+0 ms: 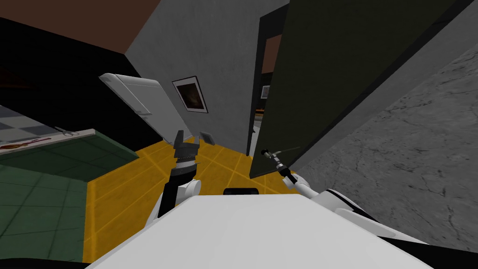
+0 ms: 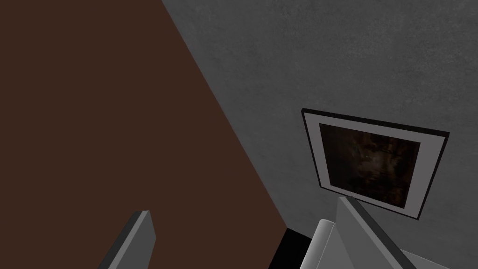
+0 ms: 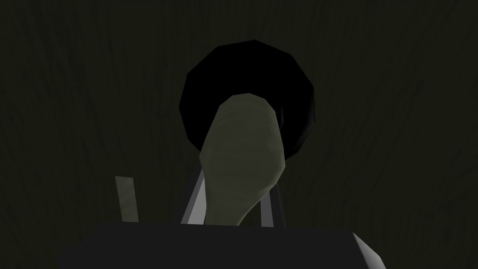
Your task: Pull the door open
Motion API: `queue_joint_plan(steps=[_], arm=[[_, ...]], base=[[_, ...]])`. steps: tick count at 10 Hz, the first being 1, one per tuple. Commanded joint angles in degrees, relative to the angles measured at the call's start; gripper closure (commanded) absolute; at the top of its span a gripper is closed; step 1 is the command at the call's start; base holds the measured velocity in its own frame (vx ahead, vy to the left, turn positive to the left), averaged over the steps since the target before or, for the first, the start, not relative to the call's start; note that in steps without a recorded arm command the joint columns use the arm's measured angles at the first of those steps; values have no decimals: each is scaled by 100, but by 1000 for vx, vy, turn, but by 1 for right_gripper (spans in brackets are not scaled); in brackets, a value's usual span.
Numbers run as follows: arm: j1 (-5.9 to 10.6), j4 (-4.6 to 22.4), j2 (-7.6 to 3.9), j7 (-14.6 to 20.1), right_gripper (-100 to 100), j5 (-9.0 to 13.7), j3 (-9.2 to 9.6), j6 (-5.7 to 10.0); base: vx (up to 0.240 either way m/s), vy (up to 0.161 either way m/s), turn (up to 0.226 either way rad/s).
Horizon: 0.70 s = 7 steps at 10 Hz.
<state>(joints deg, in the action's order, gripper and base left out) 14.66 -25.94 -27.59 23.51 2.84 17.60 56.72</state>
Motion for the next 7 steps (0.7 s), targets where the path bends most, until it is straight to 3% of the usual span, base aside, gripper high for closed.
queue_joint_plan(steps=[1,5,7], arm=[[0,0,0,0,100,0,0,0],[18,22,31,-9,100,7,66,13],[47,28,37,-21,100,23,104,11]], base=[[-66,-64,33],[-176,-45,119],[-196,-128,190]])
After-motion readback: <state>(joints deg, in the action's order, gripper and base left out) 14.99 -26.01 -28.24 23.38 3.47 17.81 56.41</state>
